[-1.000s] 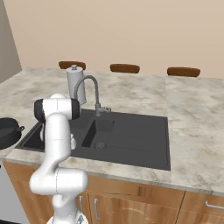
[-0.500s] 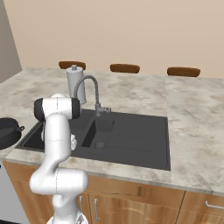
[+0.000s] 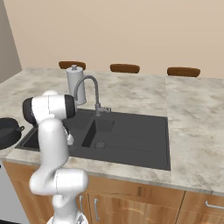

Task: Dump the bell pepper from the pot into the sink. Then turn on the water and wash the bell pepper. Then turn off the water and put the bell pepper back in the pot.

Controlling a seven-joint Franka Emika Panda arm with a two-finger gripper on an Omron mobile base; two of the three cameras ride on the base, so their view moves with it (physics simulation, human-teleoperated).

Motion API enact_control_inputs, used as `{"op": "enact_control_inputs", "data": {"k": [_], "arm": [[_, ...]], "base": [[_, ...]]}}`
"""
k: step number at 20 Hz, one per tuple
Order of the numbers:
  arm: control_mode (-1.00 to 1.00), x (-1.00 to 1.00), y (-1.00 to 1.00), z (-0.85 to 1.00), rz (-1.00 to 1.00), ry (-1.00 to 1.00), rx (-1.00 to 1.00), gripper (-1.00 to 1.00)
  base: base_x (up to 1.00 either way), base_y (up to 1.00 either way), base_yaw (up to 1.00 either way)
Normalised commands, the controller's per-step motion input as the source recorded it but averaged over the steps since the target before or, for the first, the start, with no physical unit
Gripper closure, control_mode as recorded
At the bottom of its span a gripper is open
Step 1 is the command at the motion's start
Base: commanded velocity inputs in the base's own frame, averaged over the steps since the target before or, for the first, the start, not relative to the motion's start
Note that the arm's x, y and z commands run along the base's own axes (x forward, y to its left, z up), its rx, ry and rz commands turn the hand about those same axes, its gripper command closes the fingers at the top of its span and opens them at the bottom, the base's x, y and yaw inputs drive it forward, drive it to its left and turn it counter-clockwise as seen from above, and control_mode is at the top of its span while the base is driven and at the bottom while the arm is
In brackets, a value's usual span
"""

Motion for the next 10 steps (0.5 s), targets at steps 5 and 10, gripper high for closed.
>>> {"op": "enact_control_inputs", "data": {"k": [5,10], "arm": [[-1.0,-0.08,0.0,1.0,0.0,-0.08,0.07,1.0],[-1.0,0.0,0.05,1.0,0.01,0.03,0.06,1.0]], "base": [[0.0,0.0,0.0],[0.0,0.0,0.0]]}}
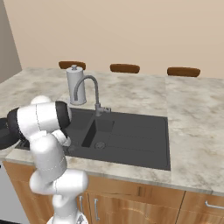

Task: Dump the bell pepper from the pot into the sink. Then turn on the water and wash the bell pepper. Then turn off the water and put the bell pepper back in the pot.

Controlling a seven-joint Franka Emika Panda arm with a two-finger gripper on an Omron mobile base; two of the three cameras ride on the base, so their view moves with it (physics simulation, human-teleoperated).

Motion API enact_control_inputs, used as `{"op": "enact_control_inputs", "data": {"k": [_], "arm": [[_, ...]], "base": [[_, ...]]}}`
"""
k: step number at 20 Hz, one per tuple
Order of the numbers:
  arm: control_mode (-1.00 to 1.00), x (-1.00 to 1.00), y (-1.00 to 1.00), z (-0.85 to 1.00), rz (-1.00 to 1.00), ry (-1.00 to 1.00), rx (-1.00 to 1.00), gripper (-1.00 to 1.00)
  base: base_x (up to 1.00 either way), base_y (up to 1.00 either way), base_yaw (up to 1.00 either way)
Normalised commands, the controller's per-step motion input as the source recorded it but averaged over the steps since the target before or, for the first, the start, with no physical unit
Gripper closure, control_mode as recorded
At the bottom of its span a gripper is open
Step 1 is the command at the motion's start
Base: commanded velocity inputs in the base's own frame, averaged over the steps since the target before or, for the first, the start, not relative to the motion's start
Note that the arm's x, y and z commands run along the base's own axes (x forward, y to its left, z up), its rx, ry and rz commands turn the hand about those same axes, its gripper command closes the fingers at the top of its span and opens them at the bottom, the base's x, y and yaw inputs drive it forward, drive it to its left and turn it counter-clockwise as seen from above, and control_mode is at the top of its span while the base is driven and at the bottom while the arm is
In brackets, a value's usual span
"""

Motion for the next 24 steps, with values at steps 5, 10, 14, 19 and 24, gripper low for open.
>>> {"op": "enact_control_inputs", "data": {"k": [5,10,14,19,24], "arm": [[-1.0,0.0,0.17,1.0,0.04,0.06,0.0,1.0],[-1.0,0.08,0.18,1.0,0.04,0.11,0.0,1.0],[-1.0,0.07,0.09,1.0,0.08,0.07,0.0,1.0],[-1.0,0.0,0.2,1.0,0.08,0.02,-0.05,1.0],[-1.0,0.0,0.44,1.0,0.03,0.05,-0.1,1.0]], "base": [[0.0,0.0,0.0],[0.0,0.0,0.0],[0.0,0.0,0.0],[0.0,0.0,0.0],[0.0,0.0,0.0]]}}
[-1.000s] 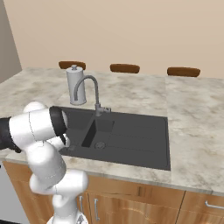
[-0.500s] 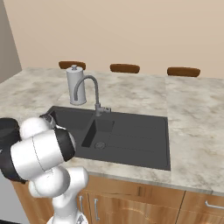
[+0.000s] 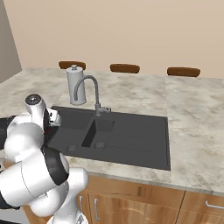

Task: Dump the bell pepper from the pot into the sink. Then turn on the water and wash the bell pepper. Then turn off the water and put the bell pepper back in the pot.

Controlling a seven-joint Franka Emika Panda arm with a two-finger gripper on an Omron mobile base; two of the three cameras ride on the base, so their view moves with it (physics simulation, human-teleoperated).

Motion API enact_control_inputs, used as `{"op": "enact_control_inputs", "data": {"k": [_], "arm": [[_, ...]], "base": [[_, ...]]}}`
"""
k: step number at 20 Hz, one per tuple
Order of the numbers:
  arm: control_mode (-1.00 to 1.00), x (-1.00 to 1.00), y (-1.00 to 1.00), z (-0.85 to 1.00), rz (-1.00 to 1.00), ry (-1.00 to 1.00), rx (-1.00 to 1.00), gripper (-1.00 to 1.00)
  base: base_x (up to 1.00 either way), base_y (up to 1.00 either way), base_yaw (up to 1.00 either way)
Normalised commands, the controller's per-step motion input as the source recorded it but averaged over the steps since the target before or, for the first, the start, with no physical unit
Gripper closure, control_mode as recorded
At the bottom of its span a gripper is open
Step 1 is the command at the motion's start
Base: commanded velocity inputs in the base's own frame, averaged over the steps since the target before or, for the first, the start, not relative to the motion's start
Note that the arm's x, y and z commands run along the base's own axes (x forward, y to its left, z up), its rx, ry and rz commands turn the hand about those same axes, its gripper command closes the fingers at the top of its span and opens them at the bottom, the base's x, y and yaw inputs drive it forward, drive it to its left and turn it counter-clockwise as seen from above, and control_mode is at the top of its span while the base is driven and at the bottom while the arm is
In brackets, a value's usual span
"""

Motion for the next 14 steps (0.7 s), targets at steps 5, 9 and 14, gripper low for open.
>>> {"op": "enact_control_inputs", "data": {"k": [5,9,14], "arm": [[-1.0,-0.17,0.36,0.97,0.12,0.04,0.0,1.0],[-1.0,-0.31,0.41,0.56,0.21,0.0,0.0,1.0],[-1.0,-0.35,0.58,0.33,0.15,0.0,0.0,1.0]], "base": [[0.0,0.0,0.0],[0.0,0.0,0.0],[0.0,0.0,0.0]]}}
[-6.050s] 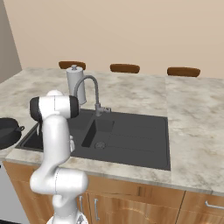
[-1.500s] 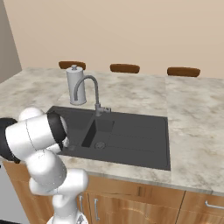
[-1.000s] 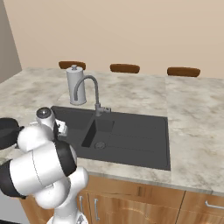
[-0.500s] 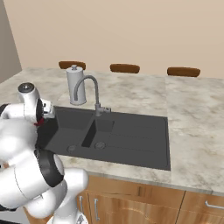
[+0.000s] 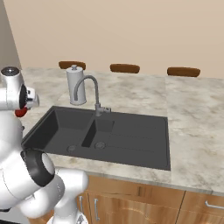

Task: Dump the bell pepper from the pot into the sink. Then turn on the water and wash the bell pepper. Then turn off the water and put the bell pepper back in the pot.

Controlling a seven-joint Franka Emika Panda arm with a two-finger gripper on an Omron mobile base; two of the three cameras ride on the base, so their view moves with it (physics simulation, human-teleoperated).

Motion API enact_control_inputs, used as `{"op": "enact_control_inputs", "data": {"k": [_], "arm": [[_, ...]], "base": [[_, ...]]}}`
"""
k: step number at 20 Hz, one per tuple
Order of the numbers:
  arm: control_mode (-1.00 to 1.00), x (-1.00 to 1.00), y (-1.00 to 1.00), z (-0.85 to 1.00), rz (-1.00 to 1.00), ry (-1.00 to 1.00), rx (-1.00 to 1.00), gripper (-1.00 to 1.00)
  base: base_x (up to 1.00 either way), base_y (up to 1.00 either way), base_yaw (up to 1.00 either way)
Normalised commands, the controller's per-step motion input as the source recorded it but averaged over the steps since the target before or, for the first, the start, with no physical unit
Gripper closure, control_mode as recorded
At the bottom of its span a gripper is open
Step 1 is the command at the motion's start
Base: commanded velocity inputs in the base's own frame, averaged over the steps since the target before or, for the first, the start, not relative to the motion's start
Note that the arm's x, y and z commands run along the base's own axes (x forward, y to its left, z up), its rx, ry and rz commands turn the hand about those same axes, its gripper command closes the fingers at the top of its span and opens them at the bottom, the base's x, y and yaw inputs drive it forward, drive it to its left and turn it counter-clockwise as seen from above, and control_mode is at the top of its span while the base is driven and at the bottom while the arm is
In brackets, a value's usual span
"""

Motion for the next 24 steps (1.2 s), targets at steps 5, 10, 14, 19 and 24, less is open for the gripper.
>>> {"op": "enact_control_inputs", "data": {"k": [5,10,14,19,24], "arm": [[-1.0,-0.47,0.44,0.2,0.17,0.02,0.0,1.0],[-1.0,-0.23,0.37,0.03,0.11,0.01,0.0,1.0],[-1.0,0.0,0.43,-0.1,0.01,0.0,-0.1,1.0],[-1.0,0.0,0.3,-0.19,0.0,0.0,-0.09,1.0],[-1.0,0.02,0.23,-0.25,0.0,0.0,-0.04,1.0]], "base": [[0.0,0.0,0.0],[0.0,0.0,0.0],[0.0,0.0,0.0],[0.0,0.0,0.0],[0.0,0.0,0.0]]}}
